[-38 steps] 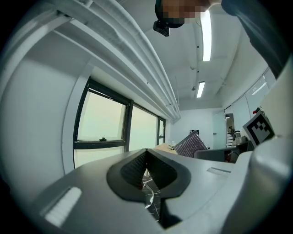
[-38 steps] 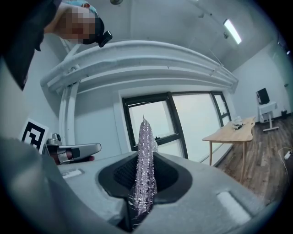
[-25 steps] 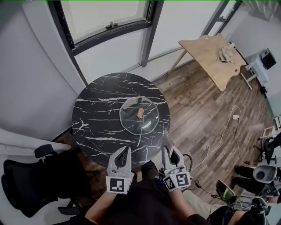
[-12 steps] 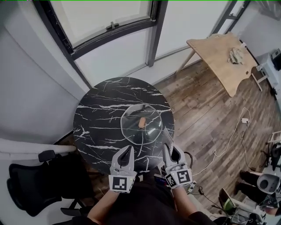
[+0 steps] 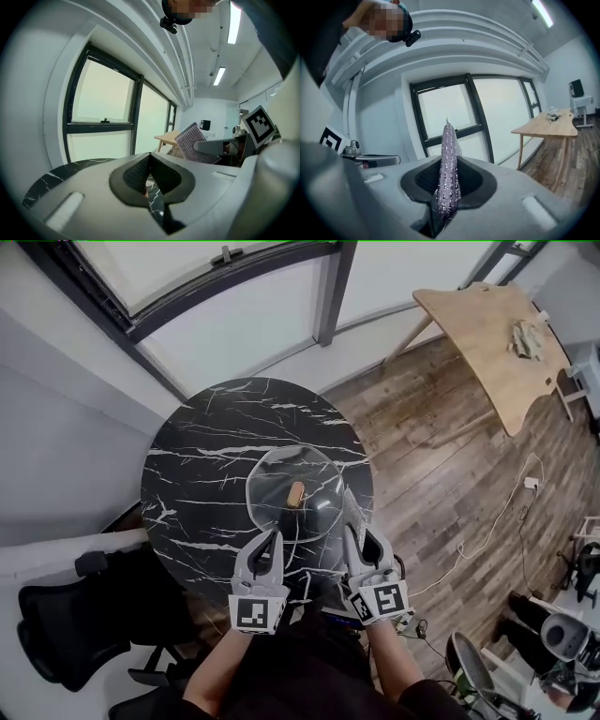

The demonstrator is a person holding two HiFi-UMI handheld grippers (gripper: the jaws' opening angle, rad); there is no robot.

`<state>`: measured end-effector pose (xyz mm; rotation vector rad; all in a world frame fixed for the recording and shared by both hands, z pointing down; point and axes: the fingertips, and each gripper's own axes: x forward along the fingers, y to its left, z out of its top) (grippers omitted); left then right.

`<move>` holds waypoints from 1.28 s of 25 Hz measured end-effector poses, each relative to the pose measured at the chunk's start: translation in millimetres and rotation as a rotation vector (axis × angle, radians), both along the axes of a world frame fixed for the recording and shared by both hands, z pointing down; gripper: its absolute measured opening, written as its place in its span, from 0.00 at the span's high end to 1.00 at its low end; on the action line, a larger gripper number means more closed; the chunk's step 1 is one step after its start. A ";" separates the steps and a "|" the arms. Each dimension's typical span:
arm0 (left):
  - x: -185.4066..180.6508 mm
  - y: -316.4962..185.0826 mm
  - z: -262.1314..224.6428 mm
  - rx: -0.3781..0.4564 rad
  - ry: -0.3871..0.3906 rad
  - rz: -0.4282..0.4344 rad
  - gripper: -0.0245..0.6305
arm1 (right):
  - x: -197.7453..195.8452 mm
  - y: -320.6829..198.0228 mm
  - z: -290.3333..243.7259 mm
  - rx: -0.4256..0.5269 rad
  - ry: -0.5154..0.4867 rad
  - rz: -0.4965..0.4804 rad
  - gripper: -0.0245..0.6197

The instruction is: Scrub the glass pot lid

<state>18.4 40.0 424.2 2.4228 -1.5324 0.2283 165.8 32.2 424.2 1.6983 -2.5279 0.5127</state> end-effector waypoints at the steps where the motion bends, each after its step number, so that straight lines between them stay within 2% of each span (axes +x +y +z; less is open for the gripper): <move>1: 1.5 -4.3 4.3 -0.005 -0.004 0.002 0.96 | 0.4 -4.3 5.7 -0.011 -0.001 -0.006 0.84; 6: 11.2 -23.5 33.1 -0.052 -0.041 0.025 0.96 | 1.8 -23.5 31.8 -0.056 -0.007 -0.034 0.84; 20: 40.4 -51.6 112.0 -0.162 -0.064 0.039 0.96 | 7.9 -79.6 90.4 -0.123 0.048 -0.143 0.84; 27: 40.7 -61.4 157.6 -0.211 -0.088 0.008 0.96 | -0.4 -100.2 127.8 -0.149 0.178 -0.260 0.85; 32: 41.6 -62.8 179.0 -0.240 -0.094 -0.010 0.96 | -18.1 -109.9 162.8 -0.166 0.362 -0.444 0.85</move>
